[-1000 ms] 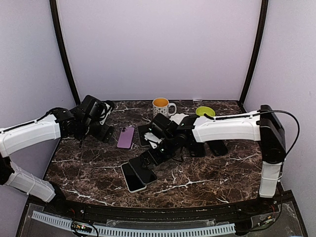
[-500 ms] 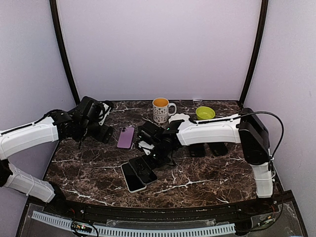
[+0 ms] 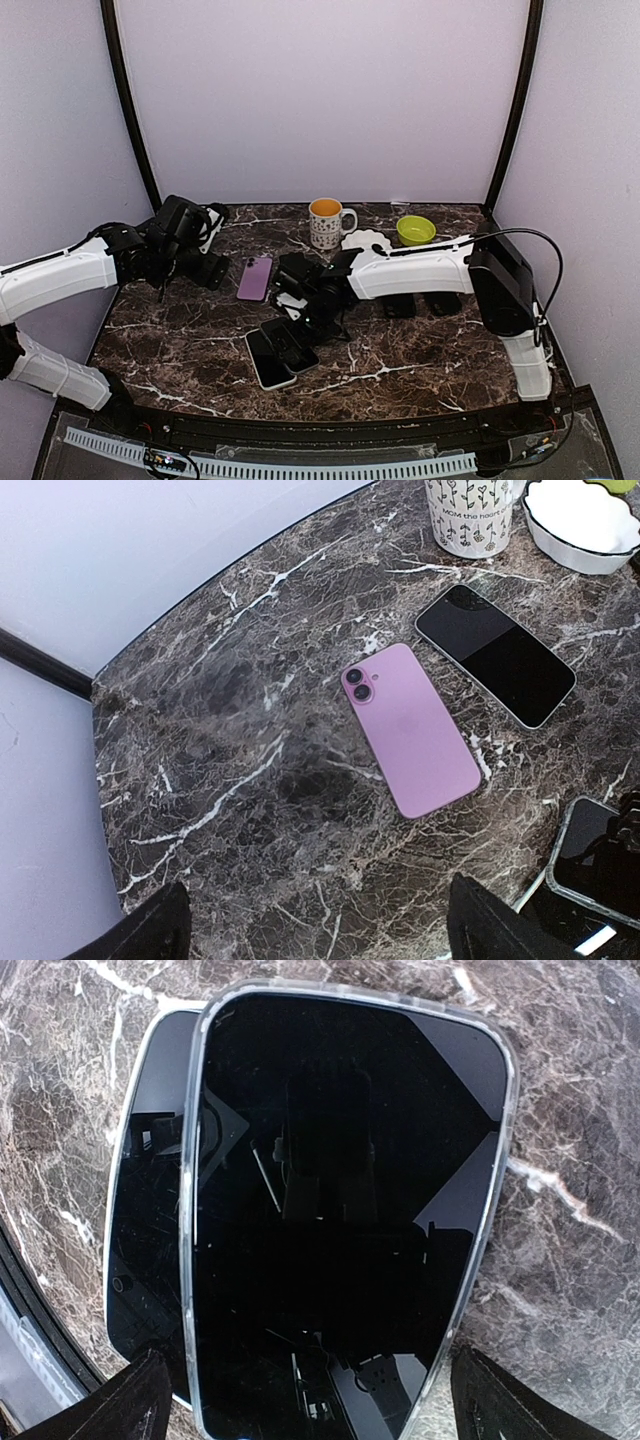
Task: Take the phone out of the phone case
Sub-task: Pick up the phone with the phone case at the center of the board, then pass from the right arm to the left
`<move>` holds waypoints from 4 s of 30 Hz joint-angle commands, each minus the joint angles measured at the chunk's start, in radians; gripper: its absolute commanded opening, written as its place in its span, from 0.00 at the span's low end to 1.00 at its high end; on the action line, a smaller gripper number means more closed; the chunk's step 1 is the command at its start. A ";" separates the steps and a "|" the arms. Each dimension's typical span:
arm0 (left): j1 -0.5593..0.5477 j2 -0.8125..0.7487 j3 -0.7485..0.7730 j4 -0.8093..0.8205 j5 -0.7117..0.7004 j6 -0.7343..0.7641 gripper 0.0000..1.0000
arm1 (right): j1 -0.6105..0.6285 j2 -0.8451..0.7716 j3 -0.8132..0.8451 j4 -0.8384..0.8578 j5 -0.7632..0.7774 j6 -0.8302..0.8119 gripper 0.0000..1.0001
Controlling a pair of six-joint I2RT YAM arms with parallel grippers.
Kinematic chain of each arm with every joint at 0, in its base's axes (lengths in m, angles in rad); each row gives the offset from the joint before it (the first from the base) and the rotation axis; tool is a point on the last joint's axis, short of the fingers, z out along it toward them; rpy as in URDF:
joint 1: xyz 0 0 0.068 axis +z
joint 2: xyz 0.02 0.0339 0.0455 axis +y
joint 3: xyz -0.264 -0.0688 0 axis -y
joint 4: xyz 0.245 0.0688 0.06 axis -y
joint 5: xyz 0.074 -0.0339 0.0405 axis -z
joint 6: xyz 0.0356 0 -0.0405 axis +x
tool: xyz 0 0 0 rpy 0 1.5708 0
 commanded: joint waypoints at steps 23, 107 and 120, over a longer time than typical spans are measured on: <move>0.005 -0.019 -0.019 0.016 0.002 0.016 0.91 | 0.067 0.091 0.054 -0.062 0.123 -0.030 0.76; 0.167 -0.020 0.235 0.363 1.303 -0.562 0.54 | 0.060 -0.670 -0.481 0.917 0.507 -0.592 0.00; 0.166 0.015 0.220 0.347 1.304 -0.558 0.36 | 0.065 -0.613 -0.398 0.858 0.536 -0.613 0.00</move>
